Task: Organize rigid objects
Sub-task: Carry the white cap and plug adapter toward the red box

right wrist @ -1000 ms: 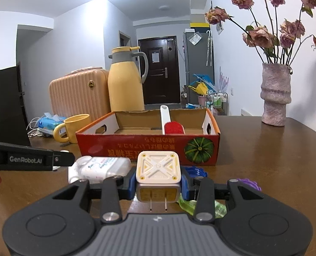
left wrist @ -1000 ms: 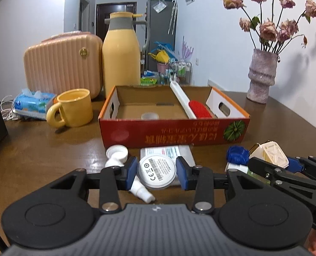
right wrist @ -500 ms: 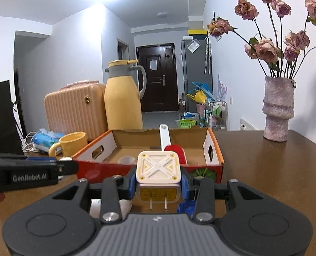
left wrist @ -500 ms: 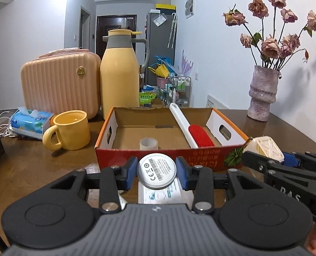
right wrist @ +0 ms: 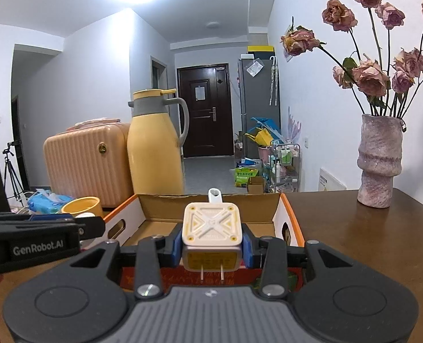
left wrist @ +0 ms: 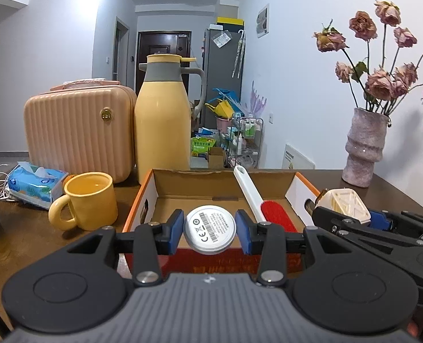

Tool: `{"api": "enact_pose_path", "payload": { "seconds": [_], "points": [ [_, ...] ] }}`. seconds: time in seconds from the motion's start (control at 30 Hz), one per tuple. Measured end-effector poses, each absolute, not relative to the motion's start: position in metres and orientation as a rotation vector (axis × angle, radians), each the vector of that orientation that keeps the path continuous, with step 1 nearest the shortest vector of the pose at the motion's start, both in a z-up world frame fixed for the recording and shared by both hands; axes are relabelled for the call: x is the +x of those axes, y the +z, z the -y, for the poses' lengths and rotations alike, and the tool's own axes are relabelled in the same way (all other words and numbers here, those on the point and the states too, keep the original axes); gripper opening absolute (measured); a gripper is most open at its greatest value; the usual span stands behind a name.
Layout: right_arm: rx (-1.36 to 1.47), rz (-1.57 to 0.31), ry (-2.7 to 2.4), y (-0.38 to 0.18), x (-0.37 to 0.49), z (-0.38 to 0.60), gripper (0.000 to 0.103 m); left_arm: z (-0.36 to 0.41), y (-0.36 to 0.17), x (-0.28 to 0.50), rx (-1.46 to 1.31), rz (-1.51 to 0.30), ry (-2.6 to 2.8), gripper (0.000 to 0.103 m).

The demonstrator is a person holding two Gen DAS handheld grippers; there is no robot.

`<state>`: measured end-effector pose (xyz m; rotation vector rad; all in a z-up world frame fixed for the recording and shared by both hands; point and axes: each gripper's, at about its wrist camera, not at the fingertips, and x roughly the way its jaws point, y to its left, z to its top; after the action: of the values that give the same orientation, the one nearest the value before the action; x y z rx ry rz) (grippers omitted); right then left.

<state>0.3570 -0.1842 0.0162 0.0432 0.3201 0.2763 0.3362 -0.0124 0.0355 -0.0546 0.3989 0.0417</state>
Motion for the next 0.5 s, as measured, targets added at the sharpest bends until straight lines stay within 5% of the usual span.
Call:
{"api": "enact_pose_path", "payload": {
  "seconds": [0.5],
  "points": [
    [0.022,-0.351,0.228,0.012,0.420,0.180,0.038,0.005,0.030,0.392,-0.071,-0.395,0.076,0.040]
  ]
}}
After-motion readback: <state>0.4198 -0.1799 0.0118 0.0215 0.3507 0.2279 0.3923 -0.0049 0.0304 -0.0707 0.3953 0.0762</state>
